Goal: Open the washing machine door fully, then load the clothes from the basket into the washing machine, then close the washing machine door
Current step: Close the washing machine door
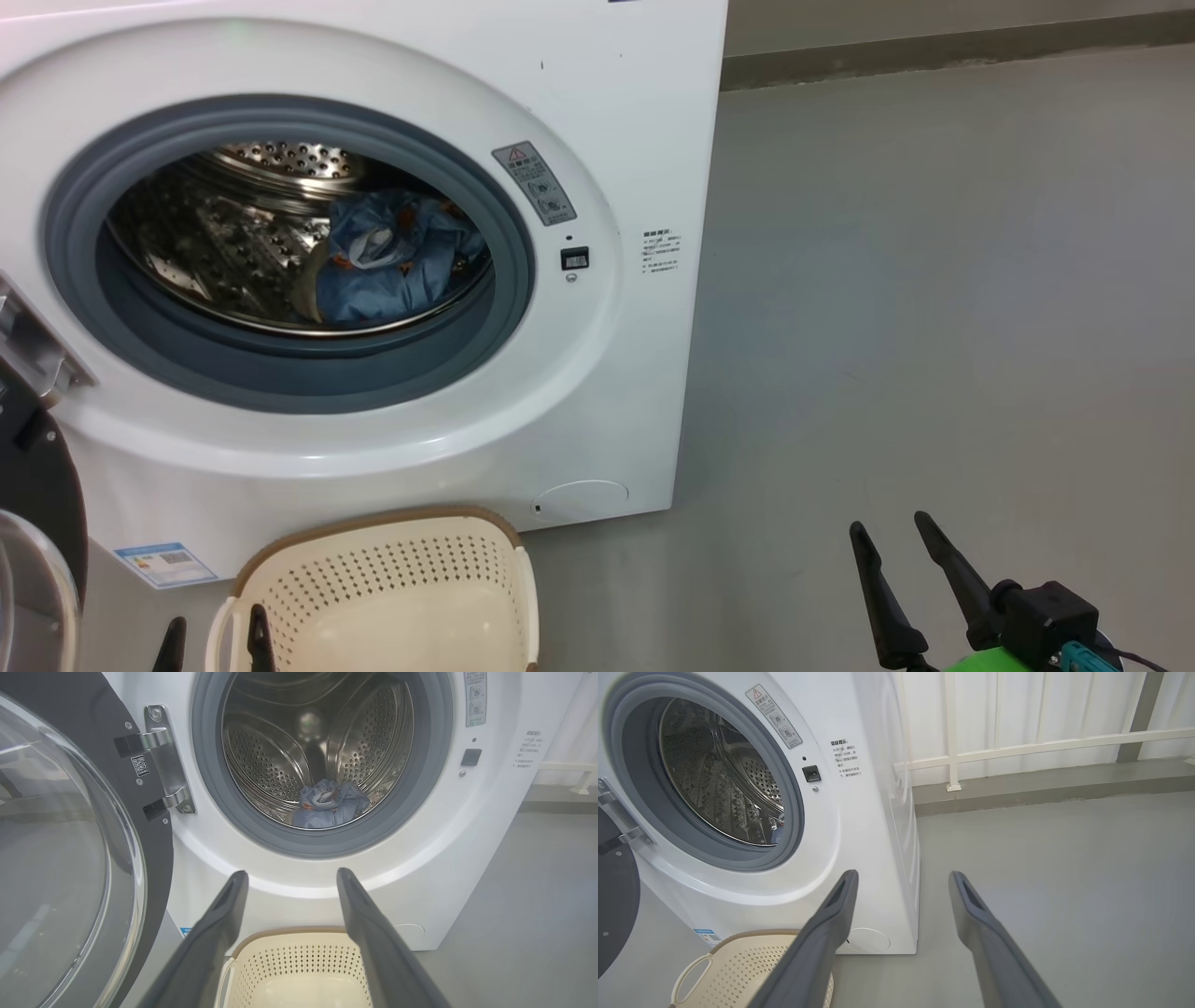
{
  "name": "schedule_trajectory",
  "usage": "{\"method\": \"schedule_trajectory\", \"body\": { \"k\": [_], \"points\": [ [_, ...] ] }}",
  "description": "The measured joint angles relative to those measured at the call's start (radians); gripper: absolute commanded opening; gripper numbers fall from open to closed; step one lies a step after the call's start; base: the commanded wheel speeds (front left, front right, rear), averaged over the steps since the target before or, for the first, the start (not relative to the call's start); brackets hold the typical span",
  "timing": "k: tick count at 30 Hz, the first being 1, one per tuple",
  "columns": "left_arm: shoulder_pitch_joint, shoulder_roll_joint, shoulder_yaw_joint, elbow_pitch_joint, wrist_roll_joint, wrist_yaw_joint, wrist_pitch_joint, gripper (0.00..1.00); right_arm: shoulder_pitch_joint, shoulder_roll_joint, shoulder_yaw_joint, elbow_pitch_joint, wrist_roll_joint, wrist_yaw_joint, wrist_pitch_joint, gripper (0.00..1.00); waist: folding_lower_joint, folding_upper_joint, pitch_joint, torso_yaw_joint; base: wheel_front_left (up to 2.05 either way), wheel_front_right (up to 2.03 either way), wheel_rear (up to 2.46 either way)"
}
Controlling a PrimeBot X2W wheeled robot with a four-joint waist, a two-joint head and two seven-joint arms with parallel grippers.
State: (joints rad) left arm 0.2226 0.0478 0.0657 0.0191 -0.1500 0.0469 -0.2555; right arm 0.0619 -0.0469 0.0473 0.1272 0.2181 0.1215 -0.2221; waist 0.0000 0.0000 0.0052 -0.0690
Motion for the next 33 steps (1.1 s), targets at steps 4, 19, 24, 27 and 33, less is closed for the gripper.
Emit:
{"method": "schedule_trajectory", "body": {
  "k": [4, 19, 24, 27, 33],
  "points": [
    [-0.001, 0.000, 0.000, 0.002, 0.004, 0.000, 0.000, 1.00, 0.000, 0.000, 0.000, 0.001, 0.000, 0.000, -0.001, 1.00, 0.0000, 0.0000, 0.002, 0.002, -0.70, 0.70, 0.00],
    [-0.008, -0.001, 0.001, -0.006, 0.002, 0.006, 0.000, 1.00, 0.000, 0.000, -0.002, 0.009, 0.000, 0.000, -0.004, 1.00, 0.0000, 0.0000, 0.009, 0.002, -1.73, 1.73, 0.00],
    [-0.018, -0.001, 0.000, -0.006, 0.002, 0.010, 0.000, 1.00, 0.000, 0.000, -0.004, 0.013, 0.000, 0.000, -0.004, 1.00, 0.0000, 0.0001, 0.009, 0.004, -1.24, 1.24, 0.00],
    [-0.019, -0.001, -0.001, -0.003, 0.002, 0.010, 0.000, 1.00, 0.000, 0.000, -0.005, 0.015, 0.000, 0.000, -0.006, 1.00, 0.0000, 0.0000, 0.007, 0.006, -0.70, 0.70, 0.00],
    [-0.019, -0.001, -0.003, -0.002, 0.002, 0.012, 0.000, 1.00, 0.000, 0.000, -0.006, 0.018, 0.000, 0.000, -0.006, 1.00, 0.0000, 0.0000, 0.003, 0.010, -0.15, 0.15, 0.00]
  ]
}}
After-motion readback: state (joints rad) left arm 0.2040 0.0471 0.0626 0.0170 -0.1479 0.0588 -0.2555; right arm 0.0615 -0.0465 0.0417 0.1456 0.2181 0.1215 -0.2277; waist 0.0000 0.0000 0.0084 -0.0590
